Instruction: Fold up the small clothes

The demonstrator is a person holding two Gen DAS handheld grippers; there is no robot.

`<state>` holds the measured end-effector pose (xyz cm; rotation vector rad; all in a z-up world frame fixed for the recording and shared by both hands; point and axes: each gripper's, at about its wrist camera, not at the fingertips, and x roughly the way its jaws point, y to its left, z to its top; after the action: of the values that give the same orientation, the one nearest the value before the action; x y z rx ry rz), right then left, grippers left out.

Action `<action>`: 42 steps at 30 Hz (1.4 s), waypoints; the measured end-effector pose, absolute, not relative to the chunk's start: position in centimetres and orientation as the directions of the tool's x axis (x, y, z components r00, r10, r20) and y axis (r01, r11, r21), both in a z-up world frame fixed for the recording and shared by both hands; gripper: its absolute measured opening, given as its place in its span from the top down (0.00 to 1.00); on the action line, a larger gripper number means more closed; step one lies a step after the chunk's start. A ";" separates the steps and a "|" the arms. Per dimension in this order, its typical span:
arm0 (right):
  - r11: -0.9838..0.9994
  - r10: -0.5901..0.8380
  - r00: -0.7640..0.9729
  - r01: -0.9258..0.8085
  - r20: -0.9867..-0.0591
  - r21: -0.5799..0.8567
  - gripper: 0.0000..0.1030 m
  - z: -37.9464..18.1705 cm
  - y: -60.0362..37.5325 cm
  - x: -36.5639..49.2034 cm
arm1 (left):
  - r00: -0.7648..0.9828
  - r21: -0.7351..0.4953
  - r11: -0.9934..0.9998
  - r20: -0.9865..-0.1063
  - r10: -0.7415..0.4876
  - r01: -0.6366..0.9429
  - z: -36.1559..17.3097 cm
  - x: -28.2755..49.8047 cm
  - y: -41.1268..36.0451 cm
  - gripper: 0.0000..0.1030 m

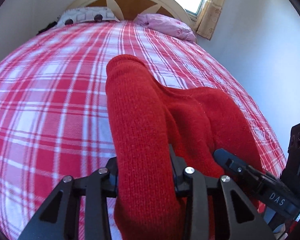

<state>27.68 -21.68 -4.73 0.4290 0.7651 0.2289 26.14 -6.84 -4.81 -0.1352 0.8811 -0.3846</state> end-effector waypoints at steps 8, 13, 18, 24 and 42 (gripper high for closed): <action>0.892 0.368 0.726 -0.099 -0.581 0.441 0.64 -2.8 -17.9 25.4 | 0.613 -0.235 0.937 -0.710 -0.347 0.259 -3.6 24.6 -3.9 0.64; 0.902 0.381 0.730 -0.159 -0.568 0.401 0.64 -1.3 -14.7 25.6 | 0.623 -0.254 0.936 -0.698 -0.353 0.245 -3.0 24.7 -0.7 0.64; 0.879 0.441 0.718 -0.224 -0.538 0.422 0.64 -0.7 -10.2 28.0 | 0.645 -0.249 0.944 -0.690 -0.328 0.215 -1.9 25.9 3.5 0.64; 0.810 0.558 0.663 -0.308 -0.498 0.499 0.64 -2.7 -4.1 31.8 | 0.683 -0.181 0.977 -0.701 -0.207 0.110 -1.9 27.1 10.2 0.64; 0.742 0.650 0.480 -0.234 -0.589 0.628 0.44 -10.6 0.2 33.4 | 0.657 -0.176 0.982 -0.748 -0.089 -0.068 -8.7 24.5 18.0 0.16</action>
<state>33.41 0.24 -10.59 0.5085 0.9221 0.5685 24.46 18.04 -8.67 -0.1956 0.8549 -0.0116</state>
